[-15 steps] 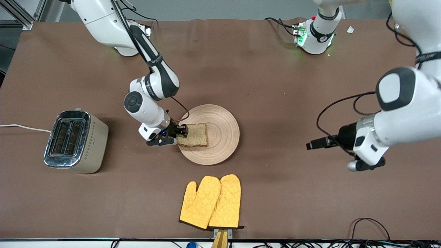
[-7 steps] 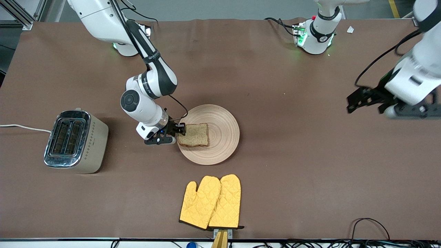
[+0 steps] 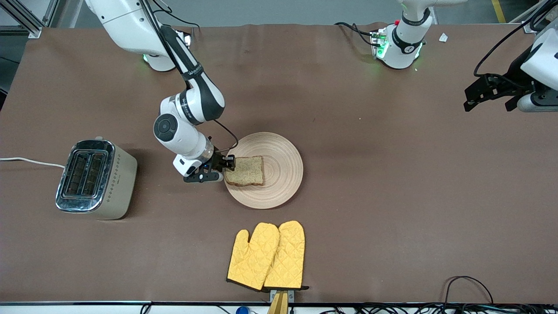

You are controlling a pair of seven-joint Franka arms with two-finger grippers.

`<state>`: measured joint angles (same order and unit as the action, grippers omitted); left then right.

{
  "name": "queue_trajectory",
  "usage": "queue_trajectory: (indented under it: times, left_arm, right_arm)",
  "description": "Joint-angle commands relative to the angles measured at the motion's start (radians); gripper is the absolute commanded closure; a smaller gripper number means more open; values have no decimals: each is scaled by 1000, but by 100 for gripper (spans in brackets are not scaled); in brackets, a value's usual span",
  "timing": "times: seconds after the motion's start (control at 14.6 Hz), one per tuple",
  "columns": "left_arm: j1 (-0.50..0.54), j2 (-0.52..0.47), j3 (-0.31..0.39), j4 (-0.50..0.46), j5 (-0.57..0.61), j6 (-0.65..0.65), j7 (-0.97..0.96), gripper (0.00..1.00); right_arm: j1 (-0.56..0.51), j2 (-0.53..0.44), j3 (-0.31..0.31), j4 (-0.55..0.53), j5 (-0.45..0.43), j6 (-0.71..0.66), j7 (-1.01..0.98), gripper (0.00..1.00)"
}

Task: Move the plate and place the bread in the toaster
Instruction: 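Lift the bread slice off the plate with the right gripper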

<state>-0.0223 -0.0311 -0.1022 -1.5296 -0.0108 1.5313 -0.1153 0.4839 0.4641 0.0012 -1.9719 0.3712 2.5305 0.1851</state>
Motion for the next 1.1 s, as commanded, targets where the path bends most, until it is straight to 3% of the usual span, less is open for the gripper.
queue_trajectory:
  times: [0.0,0.75,1.03]
  left_arm:
    - [-1,-18,1,-20,18,-10,9,0]
    - [35,-15,2,-15,8,-16,14,0]
    - [35,-15,2,-15,8,-16,14,0]
  right_arm:
    - [4,-5,-1,-15,-23,8,14,54]
    - [-1,17,-3,-13,-24,11,14,58]
    - [5,19,-3,-15,-26,11,14,85]
